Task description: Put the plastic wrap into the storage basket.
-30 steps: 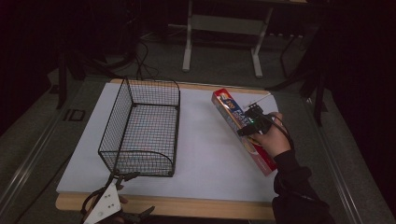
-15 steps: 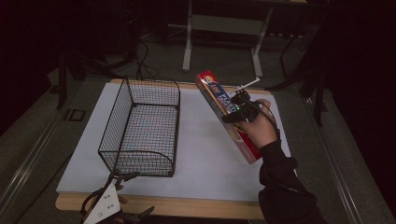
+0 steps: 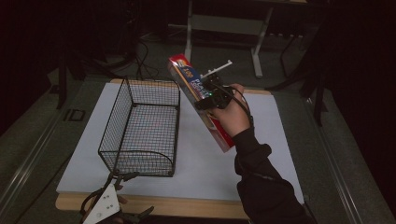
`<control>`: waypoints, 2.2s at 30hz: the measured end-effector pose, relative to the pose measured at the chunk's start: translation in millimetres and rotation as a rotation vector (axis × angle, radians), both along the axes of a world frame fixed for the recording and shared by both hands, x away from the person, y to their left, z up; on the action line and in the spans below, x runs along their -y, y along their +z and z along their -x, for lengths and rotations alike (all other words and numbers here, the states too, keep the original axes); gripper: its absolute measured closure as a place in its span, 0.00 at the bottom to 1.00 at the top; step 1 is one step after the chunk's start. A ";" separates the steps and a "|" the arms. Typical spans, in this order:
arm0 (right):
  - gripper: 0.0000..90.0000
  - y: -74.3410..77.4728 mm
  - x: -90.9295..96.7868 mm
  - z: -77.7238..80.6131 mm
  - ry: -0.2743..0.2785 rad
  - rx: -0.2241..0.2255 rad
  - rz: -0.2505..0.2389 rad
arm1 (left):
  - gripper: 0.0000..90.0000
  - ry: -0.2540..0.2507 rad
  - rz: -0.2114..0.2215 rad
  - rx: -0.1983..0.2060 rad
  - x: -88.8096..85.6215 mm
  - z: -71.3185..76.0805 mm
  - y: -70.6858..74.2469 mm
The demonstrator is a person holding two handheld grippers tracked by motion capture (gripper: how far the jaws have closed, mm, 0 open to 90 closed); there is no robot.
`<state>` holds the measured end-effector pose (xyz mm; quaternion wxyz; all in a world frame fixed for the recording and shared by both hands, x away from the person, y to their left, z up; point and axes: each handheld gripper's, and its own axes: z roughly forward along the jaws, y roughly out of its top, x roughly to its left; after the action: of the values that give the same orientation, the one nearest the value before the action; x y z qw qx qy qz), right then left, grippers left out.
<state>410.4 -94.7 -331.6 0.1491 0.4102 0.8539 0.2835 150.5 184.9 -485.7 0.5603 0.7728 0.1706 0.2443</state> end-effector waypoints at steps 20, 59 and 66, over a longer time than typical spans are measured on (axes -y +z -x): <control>0.44 16.1 -115.6 -2.0 0.039 0.060 -0.109 | 0.00 -0.010 0.011 0.000 -2.4 1.4 0.7; 0.44 -82.3 -171.9 0.9 -0.061 0.005 -0.145 | 0.00 -0.014 0.006 0.001 -3.3 2.2 0.4; 0.43 -95.5 -173.4 0.5 -0.048 -0.038 -0.107 | 0.00 -0.019 0.003 -0.003 -2.9 2.1 0.2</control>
<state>409.9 78.7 -427.1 0.1175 0.4433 0.8300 0.3175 148.4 187.9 -485.5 0.5634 0.7739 0.1645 0.2378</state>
